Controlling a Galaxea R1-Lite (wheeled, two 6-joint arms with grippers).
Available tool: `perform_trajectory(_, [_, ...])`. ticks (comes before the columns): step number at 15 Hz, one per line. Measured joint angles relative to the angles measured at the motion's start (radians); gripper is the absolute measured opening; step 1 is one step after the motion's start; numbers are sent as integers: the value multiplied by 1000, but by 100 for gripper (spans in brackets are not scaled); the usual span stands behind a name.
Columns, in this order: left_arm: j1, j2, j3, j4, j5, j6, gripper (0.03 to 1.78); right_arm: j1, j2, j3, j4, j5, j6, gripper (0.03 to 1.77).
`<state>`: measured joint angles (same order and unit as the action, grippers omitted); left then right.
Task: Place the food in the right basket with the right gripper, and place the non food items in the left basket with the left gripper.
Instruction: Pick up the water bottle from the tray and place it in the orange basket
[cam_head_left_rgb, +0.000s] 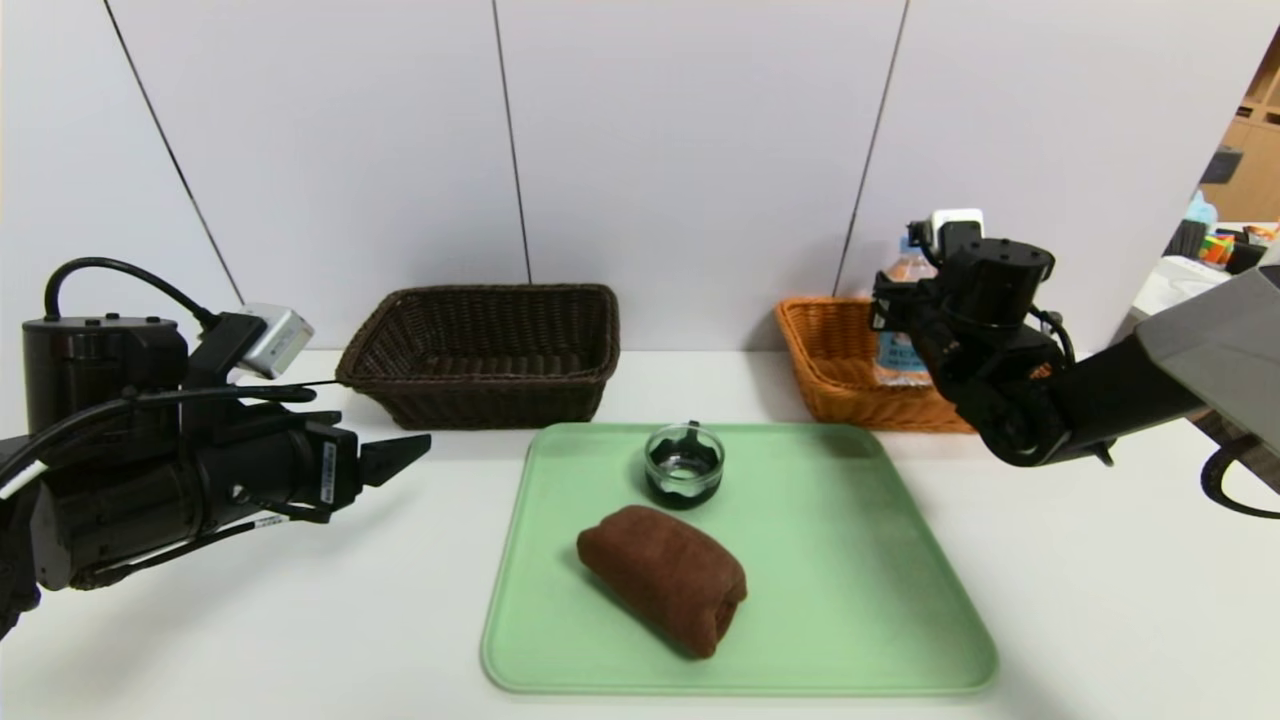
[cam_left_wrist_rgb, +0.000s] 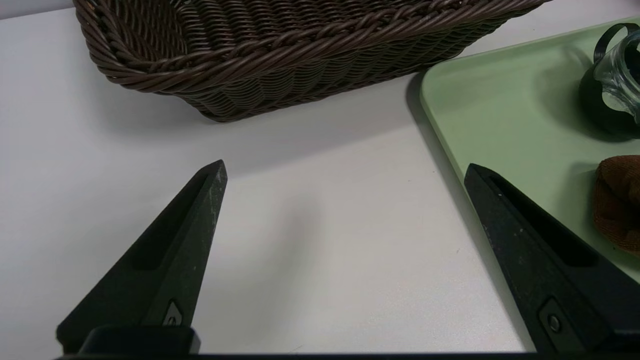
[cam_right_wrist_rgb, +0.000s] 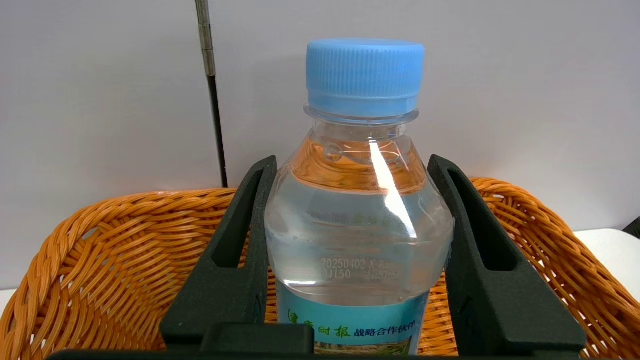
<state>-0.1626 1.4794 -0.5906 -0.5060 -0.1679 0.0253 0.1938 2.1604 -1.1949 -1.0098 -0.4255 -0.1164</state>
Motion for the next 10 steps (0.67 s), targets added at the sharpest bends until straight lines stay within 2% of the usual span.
perform_trajectory(10, [-6, 18, 0, -21, 0, 0, 169, -1, 18, 0, 0, 0, -2, 94])
